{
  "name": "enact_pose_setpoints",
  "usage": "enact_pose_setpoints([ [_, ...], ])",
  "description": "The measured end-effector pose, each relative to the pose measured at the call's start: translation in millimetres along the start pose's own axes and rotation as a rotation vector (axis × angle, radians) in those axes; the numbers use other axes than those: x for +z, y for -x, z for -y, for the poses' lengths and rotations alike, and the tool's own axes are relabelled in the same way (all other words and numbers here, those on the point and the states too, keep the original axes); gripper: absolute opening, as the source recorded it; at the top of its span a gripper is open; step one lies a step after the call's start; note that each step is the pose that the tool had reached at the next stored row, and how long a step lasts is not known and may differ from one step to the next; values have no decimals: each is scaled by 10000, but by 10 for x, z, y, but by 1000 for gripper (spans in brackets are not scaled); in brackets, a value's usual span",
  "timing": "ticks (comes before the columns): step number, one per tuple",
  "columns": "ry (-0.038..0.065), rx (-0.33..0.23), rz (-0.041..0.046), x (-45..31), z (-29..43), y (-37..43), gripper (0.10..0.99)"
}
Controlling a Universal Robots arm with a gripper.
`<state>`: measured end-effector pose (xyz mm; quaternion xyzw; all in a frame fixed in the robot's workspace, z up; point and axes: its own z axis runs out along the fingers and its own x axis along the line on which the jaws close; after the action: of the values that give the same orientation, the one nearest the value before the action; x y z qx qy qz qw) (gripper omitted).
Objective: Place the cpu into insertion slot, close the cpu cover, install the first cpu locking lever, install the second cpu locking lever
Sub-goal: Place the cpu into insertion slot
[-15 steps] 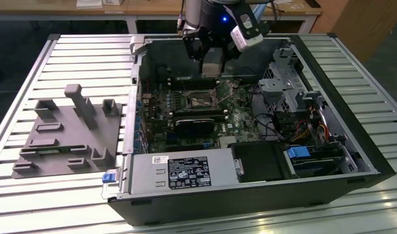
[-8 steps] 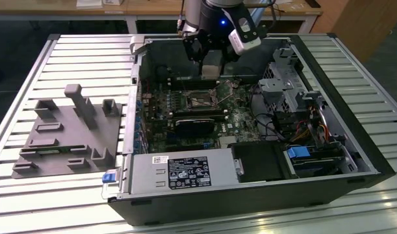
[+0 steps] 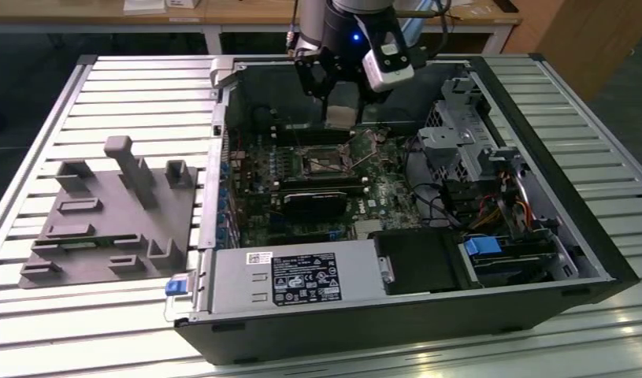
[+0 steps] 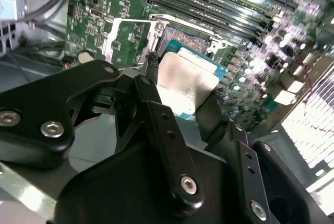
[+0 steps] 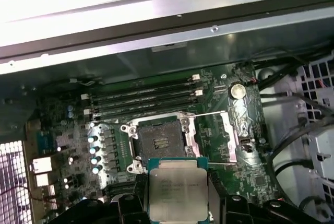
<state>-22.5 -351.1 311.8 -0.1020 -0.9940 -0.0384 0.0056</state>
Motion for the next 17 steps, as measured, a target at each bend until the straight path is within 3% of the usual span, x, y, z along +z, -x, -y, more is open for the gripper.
enact_pose_setpoints([
  [17, 58, 2915, 221, 22, 1, 0, 537],
])
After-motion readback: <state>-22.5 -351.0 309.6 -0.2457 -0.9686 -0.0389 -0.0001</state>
